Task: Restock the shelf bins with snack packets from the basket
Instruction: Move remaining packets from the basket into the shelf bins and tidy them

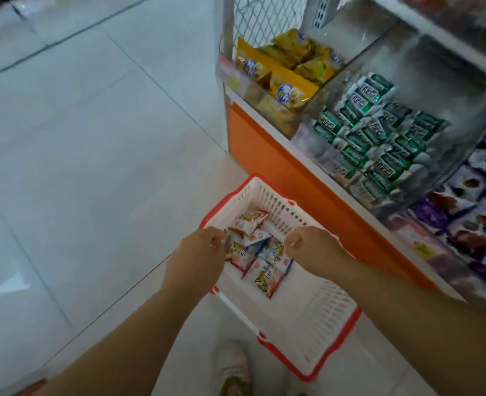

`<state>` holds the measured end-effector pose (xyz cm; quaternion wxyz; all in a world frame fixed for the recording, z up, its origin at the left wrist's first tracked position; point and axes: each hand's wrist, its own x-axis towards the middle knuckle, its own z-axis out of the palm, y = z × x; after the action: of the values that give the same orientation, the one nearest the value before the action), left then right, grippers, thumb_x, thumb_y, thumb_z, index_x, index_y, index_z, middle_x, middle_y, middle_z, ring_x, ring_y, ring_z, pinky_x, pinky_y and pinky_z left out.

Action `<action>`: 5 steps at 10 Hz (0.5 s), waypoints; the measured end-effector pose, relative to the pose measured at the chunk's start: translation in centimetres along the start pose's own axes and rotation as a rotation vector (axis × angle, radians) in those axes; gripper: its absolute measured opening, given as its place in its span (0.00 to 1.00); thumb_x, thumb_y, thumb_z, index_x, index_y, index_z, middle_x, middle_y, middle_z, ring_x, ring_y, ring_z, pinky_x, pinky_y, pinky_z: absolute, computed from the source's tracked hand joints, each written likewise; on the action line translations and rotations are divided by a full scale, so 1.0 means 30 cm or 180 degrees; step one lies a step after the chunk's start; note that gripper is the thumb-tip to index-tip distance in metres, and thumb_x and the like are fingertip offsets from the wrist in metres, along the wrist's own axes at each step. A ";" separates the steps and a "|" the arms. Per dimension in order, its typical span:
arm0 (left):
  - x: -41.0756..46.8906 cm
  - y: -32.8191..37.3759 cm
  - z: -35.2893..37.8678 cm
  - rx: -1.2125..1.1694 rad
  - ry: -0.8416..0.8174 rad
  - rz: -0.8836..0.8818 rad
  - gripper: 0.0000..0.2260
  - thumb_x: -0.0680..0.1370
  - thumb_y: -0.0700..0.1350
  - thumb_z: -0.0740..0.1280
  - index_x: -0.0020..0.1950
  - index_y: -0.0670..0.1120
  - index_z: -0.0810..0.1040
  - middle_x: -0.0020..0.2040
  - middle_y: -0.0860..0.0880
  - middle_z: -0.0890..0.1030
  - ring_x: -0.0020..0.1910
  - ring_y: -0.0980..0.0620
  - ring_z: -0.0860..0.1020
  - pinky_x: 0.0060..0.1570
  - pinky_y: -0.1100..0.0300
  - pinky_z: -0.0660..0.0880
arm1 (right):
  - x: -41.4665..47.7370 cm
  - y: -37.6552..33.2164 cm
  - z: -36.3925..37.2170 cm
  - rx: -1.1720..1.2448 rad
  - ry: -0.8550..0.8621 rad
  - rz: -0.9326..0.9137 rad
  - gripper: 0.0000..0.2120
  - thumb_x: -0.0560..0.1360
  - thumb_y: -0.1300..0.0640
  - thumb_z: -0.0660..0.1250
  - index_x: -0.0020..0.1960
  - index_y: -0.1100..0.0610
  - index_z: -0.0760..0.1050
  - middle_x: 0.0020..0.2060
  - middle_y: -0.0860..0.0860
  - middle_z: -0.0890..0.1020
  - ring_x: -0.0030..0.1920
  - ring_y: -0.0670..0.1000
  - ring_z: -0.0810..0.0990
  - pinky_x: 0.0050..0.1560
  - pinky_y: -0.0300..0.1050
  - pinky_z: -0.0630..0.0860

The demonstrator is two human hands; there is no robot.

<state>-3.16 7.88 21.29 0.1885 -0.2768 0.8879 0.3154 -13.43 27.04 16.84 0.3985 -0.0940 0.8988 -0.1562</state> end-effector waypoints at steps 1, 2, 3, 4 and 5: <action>0.088 -0.082 0.133 -0.0051 -0.0092 -0.0024 0.11 0.82 0.45 0.56 0.52 0.49 0.79 0.47 0.50 0.82 0.41 0.52 0.81 0.43 0.55 0.81 | 0.124 0.022 0.114 0.0024 -0.0188 0.0140 0.14 0.78 0.57 0.61 0.55 0.65 0.79 0.52 0.67 0.80 0.40 0.62 0.79 0.38 0.52 0.76; 0.192 -0.159 0.292 -0.0103 -0.0261 -0.0128 0.10 0.82 0.45 0.56 0.49 0.49 0.78 0.43 0.51 0.81 0.37 0.54 0.80 0.36 0.59 0.80 | 0.249 0.052 0.215 0.0037 -0.0276 0.0204 0.13 0.78 0.60 0.60 0.36 0.63 0.73 0.33 0.63 0.72 0.29 0.57 0.69 0.32 0.50 0.65; 0.312 -0.231 0.458 -0.0382 -0.0375 -0.0332 0.09 0.80 0.44 0.59 0.54 0.48 0.79 0.49 0.49 0.82 0.45 0.51 0.81 0.43 0.57 0.79 | 0.380 0.083 0.285 0.0082 -0.0289 0.0185 0.17 0.78 0.60 0.61 0.31 0.53 0.65 0.28 0.51 0.68 0.28 0.50 0.64 0.31 0.43 0.60; 0.429 -0.300 0.613 -0.0493 -0.0559 -0.0575 0.13 0.79 0.45 0.62 0.63 0.46 0.77 0.58 0.46 0.81 0.55 0.46 0.79 0.47 0.58 0.72 | 0.518 0.094 0.345 0.0569 -0.0302 0.0171 0.02 0.78 0.56 0.64 0.49 0.51 0.75 0.45 0.50 0.77 0.39 0.48 0.75 0.33 0.40 0.68; 0.536 -0.351 0.746 -0.0623 -0.0740 -0.0792 0.17 0.78 0.46 0.64 0.67 0.44 0.73 0.63 0.44 0.77 0.61 0.44 0.77 0.50 0.57 0.72 | 0.722 0.140 0.434 0.0933 -0.0266 0.0173 0.19 0.79 0.54 0.65 0.69 0.53 0.72 0.62 0.49 0.74 0.58 0.53 0.76 0.50 0.43 0.75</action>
<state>-5.62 9.94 -8.04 0.2995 -0.3632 0.7841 0.4044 -18.31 21.92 -7.79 0.4491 -0.0168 0.8513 -0.2708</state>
